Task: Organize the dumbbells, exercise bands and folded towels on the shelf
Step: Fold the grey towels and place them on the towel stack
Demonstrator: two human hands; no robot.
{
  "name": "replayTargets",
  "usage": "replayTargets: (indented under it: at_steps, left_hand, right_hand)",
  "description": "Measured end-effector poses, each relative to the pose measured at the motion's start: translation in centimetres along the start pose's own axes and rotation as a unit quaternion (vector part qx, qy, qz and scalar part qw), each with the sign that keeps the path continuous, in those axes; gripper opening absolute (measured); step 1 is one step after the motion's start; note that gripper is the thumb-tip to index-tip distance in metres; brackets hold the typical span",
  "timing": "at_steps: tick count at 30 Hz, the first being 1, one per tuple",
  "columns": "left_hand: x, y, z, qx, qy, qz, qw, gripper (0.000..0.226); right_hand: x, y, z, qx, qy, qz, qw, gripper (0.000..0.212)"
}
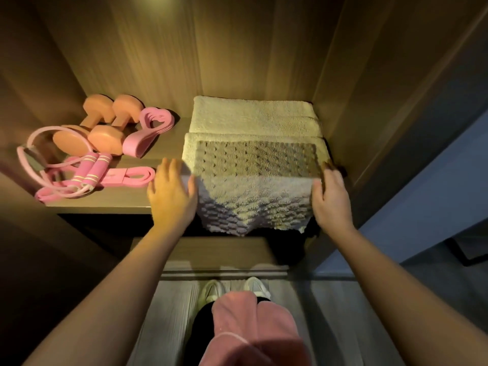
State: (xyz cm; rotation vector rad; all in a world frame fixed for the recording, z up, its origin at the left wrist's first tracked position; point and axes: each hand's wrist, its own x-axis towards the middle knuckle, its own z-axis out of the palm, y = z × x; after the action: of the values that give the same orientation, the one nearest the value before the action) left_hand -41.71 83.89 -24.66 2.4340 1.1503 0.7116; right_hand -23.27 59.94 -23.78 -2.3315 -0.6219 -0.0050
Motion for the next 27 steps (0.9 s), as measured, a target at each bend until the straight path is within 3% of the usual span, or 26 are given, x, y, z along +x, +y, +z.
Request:
replayTargets:
  at_steps: [2, 4, 7, 10, 14, 19, 24, 27]
  left_hand:
    - [-3.3, -0.9, 0.0, -0.017, 0.065, -0.05, 0.996, 0.042]
    - [-6.1, -1.8, 0.7, -0.026, 0.066, -0.095, 0.993, 0.03]
    - [-7.9, -3.1, 2.5, -0.064, 0.013, -0.114, 0.991, 0.018]
    - [-7.8, -3.9, 4.2, -0.102, -0.079, -0.136, 0.982, 0.03]
    - [-6.6, -4.2, 6.0, -0.154, -0.174, -0.171, 0.957, 0.044]
    - [-5.6, -3.7, 7.6, -0.195, -0.215, -0.188, 0.939, 0.03]
    - [-5.9, -4.2, 7.7, -0.182, -0.193, -0.185, 0.946, 0.01]
    - [-6.9, -4.5, 6.8, -0.184, -0.171, -0.192, 0.949, 0.026]
  right_hand:
    - [-3.8, 1.4, 0.4, 0.073, 0.047, -0.013, 0.996, 0.043]
    - [-6.5, 3.2, 1.6, 0.106, 0.07, 0.01, 0.992, 0.044]
    - [-8.1, 5.3, 3.8, 0.143, 0.042, 0.108, 0.983, 0.043]
    - [-7.0, 6.3, 5.2, 0.197, -0.016, 0.205, 0.959, 0.046]
    - [-4.7, 6.4, 6.1, 0.204, -0.081, 0.261, 0.94, 0.053]
    - [-3.0, 6.3, 7.1, 0.137, -0.133, 0.253, 0.948, 0.015]
    - [-3.1, 7.2, 7.8, 0.112, -0.113, 0.227, 0.961, 0.034]
    - [-4.2, 8.0, 7.9, 0.144, -0.109, 0.245, 0.953, 0.03]
